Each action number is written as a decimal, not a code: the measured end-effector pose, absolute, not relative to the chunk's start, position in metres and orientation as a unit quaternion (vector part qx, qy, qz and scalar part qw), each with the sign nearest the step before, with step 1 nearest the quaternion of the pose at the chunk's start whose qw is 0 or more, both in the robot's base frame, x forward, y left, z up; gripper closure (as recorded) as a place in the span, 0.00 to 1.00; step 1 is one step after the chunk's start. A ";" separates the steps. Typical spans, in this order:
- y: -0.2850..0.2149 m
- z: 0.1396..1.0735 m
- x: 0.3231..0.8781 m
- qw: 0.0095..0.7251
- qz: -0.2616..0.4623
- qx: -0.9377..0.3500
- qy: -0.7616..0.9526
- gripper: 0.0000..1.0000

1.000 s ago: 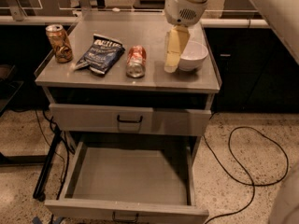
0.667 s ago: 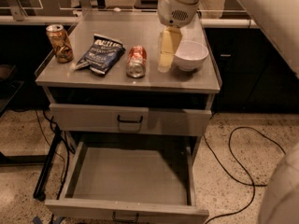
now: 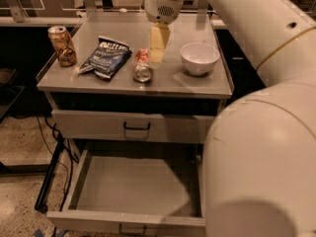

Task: Place coke can into middle drawer

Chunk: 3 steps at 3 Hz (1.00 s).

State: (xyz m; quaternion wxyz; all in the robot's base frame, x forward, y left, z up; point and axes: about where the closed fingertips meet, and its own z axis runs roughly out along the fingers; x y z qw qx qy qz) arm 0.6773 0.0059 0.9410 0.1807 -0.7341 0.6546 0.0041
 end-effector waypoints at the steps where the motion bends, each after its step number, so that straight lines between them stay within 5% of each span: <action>1: 0.019 0.935 0.692 0.180 0.016 -0.737 0.651 0.00; 3: 0.026 0.911 0.722 0.180 0.046 -0.722 0.667 0.00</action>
Offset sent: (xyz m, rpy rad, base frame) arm 0.0421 0.0141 -0.0182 0.0167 0.1181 -0.0019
